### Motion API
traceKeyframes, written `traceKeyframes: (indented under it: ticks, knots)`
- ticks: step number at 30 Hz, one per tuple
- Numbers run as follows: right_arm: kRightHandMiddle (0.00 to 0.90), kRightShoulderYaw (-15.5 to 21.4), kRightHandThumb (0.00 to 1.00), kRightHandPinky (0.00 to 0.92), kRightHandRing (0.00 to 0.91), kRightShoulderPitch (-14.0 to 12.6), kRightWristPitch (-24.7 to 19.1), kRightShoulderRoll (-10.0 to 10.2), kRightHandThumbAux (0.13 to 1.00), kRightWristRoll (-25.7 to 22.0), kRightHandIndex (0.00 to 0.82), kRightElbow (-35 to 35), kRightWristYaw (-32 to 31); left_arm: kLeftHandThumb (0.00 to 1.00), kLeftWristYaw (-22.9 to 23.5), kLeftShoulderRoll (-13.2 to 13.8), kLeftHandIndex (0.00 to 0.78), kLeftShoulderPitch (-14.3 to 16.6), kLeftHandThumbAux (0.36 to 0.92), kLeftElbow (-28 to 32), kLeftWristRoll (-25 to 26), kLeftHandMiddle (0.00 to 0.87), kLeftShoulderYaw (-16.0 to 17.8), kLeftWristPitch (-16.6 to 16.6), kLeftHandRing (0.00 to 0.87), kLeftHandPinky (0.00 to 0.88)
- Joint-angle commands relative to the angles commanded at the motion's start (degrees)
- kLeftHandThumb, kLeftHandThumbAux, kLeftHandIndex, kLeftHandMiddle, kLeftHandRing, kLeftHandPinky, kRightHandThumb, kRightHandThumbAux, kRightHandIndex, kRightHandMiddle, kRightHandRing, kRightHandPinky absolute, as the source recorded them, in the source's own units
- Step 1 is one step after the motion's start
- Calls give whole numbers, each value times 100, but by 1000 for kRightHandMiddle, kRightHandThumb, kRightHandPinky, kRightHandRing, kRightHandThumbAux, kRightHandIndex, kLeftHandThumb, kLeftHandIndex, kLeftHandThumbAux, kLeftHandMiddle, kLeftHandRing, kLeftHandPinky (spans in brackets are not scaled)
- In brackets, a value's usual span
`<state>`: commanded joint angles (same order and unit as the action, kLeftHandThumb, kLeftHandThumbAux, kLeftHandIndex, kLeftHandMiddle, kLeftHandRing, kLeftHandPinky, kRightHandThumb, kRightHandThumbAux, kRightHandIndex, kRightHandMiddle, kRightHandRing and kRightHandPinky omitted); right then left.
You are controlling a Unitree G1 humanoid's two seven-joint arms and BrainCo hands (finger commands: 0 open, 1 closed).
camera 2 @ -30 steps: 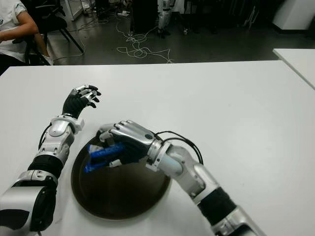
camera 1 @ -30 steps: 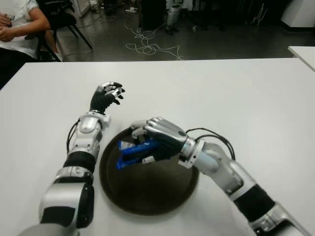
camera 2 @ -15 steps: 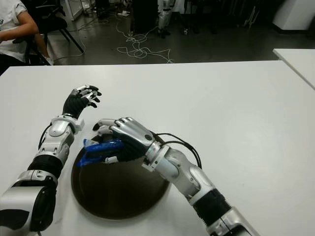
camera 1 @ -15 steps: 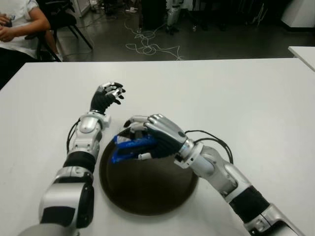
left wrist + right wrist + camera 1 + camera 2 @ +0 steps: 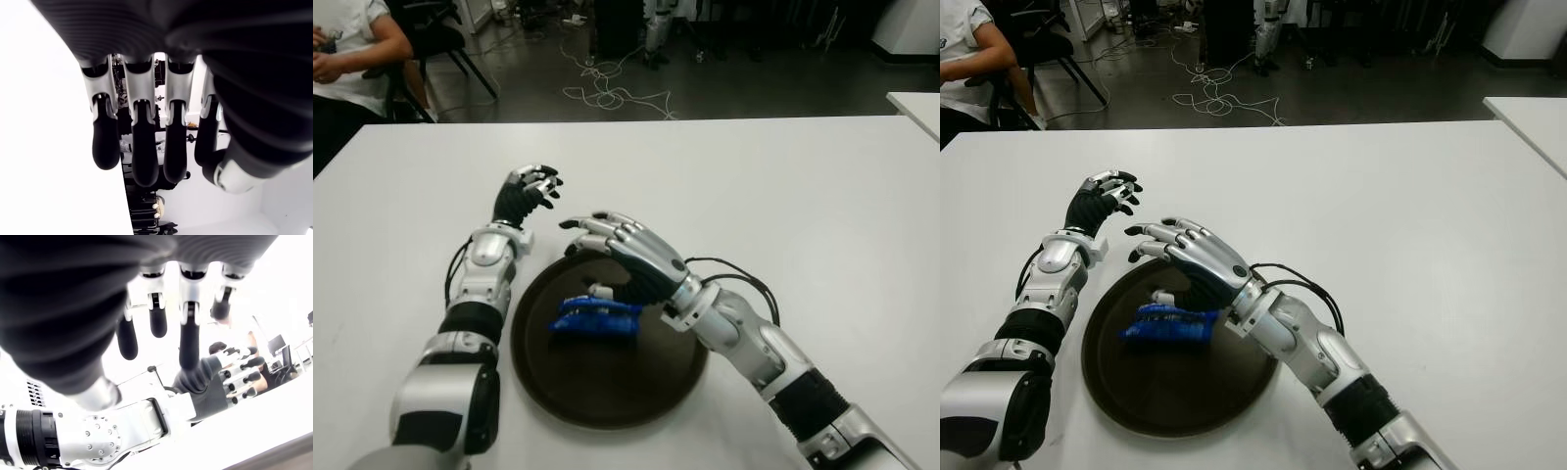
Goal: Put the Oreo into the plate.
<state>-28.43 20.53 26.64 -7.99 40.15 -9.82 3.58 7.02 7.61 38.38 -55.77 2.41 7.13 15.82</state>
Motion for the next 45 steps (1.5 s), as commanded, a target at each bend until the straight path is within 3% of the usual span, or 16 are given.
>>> traceKeyframes:
  ticks: [16, 21, 27, 30, 35, 41, 45]
  knots:
    - [151, 141, 687, 0, 27, 54, -69, -33, 730, -14, 415, 86, 40, 834, 47, -15, 419, -14, 673, 107, 57, 467, 21, -105, 510, 578]
    - [145, 258, 686, 0, 6, 89, -54, -76, 728, 10, 419, 92, 168, 834, 27, 4, 418, -46, 673, 228, -3, 465, -33, -214, 495, 540]
    - [145, 539, 679, 0, 7, 160, -116, -200, 729, -116, 420, 196, 144, 821, 48, 7, 360, -109, 686, 381, 38, 490, -25, -364, 466, 489]
    - [159, 1011, 676, 0, 25, 218, -112, -545, 730, -406, 420, 33, 134, 818, 96, -20, 353, -136, 689, 428, 157, 485, 55, -447, 446, 475]
    - [174, 1342, 674, 0, 47, 411, 290, -785, 731, -519, 420, -969, 718, 816, 81, -24, 346, -79, 690, 273, 197, 487, 105, -432, 457, 499]
    - [206, 1892, 673, 0, 92, 1233, 1019, -1018, 732, -998, 420, -3347, 1673, 831, 71, 9, 406, -67, 675, 228, 175, 469, 107, -346, 492, 541]
    - [229, 2044, 673, 21, 121, 1487, 1099, -1007, 731, -1219, 421, -4319, 1828, 834, 68, 14, 416, -66, 673, 222, 179, 468, 113, -334, 505, 555]
